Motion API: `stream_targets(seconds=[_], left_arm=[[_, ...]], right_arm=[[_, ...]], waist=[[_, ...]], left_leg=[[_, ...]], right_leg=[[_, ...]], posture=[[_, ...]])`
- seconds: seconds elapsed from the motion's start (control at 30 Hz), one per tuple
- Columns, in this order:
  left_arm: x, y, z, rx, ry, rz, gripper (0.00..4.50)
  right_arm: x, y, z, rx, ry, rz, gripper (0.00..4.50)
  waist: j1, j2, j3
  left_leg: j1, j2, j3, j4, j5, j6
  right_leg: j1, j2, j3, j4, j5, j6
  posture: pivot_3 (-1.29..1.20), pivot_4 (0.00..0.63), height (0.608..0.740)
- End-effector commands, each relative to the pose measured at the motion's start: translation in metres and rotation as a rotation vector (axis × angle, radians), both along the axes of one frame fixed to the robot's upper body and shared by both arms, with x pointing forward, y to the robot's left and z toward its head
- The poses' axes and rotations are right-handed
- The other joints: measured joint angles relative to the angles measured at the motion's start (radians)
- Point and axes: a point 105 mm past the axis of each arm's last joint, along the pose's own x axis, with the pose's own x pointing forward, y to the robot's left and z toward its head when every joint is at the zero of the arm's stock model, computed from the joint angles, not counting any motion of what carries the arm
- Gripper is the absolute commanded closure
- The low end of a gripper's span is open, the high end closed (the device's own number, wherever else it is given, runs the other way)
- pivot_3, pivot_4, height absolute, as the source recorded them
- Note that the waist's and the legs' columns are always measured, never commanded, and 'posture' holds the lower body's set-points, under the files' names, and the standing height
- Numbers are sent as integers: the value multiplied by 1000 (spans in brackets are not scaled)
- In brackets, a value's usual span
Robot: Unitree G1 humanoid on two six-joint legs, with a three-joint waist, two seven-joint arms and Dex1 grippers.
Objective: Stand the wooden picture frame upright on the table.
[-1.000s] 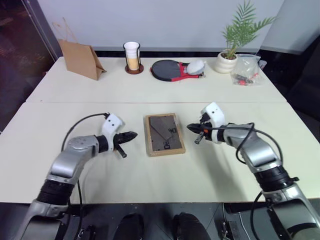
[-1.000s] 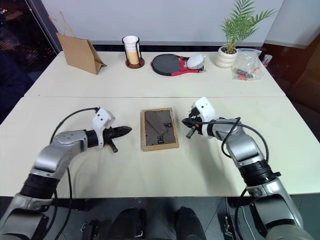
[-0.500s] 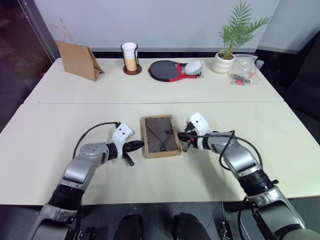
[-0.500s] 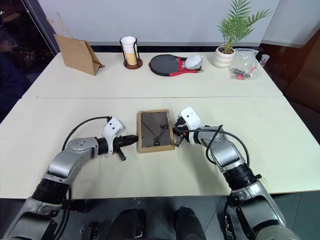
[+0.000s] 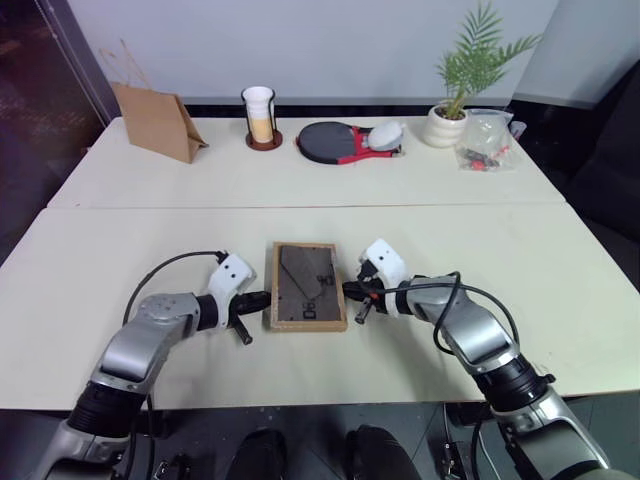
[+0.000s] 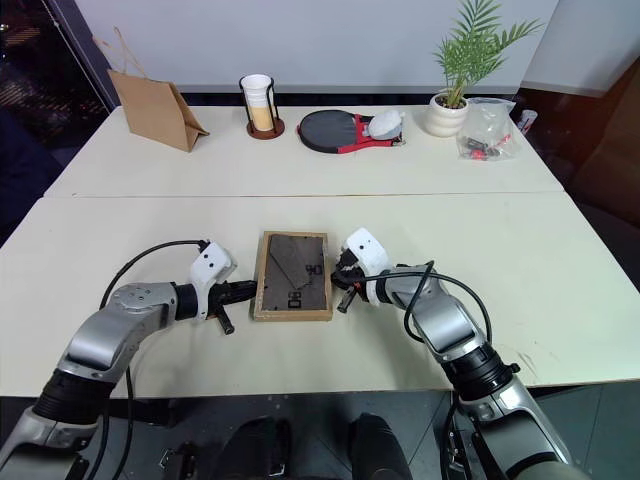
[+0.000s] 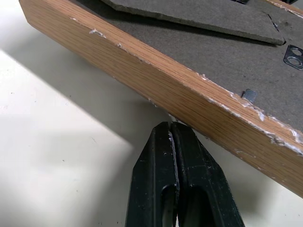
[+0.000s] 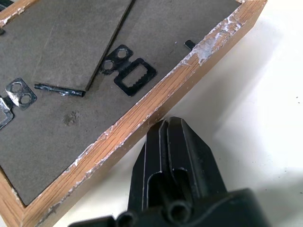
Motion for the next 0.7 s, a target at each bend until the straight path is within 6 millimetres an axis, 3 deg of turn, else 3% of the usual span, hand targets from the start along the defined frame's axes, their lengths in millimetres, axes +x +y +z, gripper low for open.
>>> stream_targets(seconds=[0.03,0.07,0.17,0.3,0.47,0.7], left_arm=[[-1,23,9,-3,46,38,3947],[-3,29,12,-12,70,35,3726],[-12,36,20,-58,149,-8,2218],[-16,29,39,-237,282,-27,91],[-18,13,46,-428,484,7,33],[-7,7,24,-436,582,147,33]], right_arm=[[-3,-7,1,-40,-16,21,4500],[-2,-11,4,-48,-28,15,4500],[0,-18,11,-63,-52,14,4500],[-2,-16,16,-78,-71,45,4500],[-4,-13,16,-93,-84,61,4500],[-9,-2,8,-129,-86,124,4500]], waist=[[0,0,0],[1,0,0],[3,0,0],[11,0,0],[6,0,0],[1,-1,0]], left_leg=[[0,0,0,0,0,0],[0,0,0,0,0,0],[0,1,0,0,0,0],[-1,0,-1,0,0,0],[-2,-1,-1,4,-1,2],[-2,-1,-3,4,-1,2]], right_leg=[[0,0,0,0,0,0],[0,0,0,0,0,0],[0,0,0,0,0,0],[0,-2,-1,0,0,0],[1,-2,-2,0,0,0],[1,1,-1,0,0,0]], posture=[[0,150,740],[0,150,740],[0,150,740],[0,150,740],[0,150,740],[0,150,740]])
